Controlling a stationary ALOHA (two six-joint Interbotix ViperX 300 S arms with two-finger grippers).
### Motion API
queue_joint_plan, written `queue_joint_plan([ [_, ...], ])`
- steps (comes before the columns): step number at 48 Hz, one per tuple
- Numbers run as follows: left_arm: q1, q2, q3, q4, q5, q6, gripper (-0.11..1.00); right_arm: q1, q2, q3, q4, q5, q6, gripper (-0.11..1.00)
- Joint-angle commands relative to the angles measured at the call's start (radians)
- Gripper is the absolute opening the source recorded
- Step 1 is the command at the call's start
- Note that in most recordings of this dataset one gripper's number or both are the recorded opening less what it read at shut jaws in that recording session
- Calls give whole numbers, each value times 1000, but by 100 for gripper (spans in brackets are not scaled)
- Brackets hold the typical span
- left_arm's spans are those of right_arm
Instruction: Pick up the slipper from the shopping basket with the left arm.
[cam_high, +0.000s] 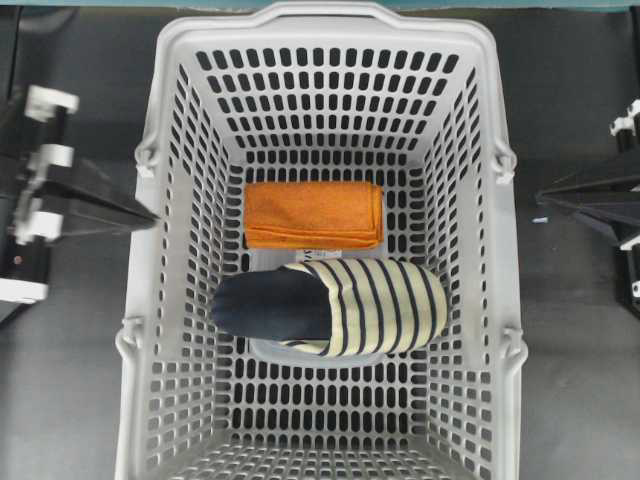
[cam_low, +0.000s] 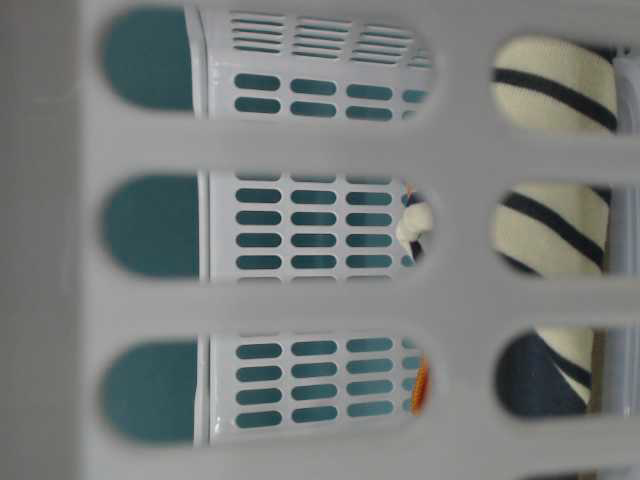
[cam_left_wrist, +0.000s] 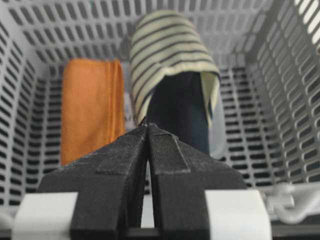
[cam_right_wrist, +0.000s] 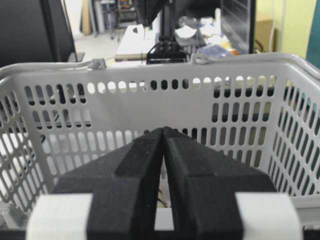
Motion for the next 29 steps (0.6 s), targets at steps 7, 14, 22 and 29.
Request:
queue_joint_plan([
  [7,-28,215,-181,5,89,-5,0,0,-2,-8,3,-5,0,-1],
  [14,-37,336,-279,3,129,-9,0,2,-15,-8,3,6,2,-1],
  [22,-44,480,-419,5,225,-43,0,6,-37,-8,3,37,2,-1],
  [29,-46,597,-532,5,299,-77,5,8,-58,-6,3,51,2,-1],
])
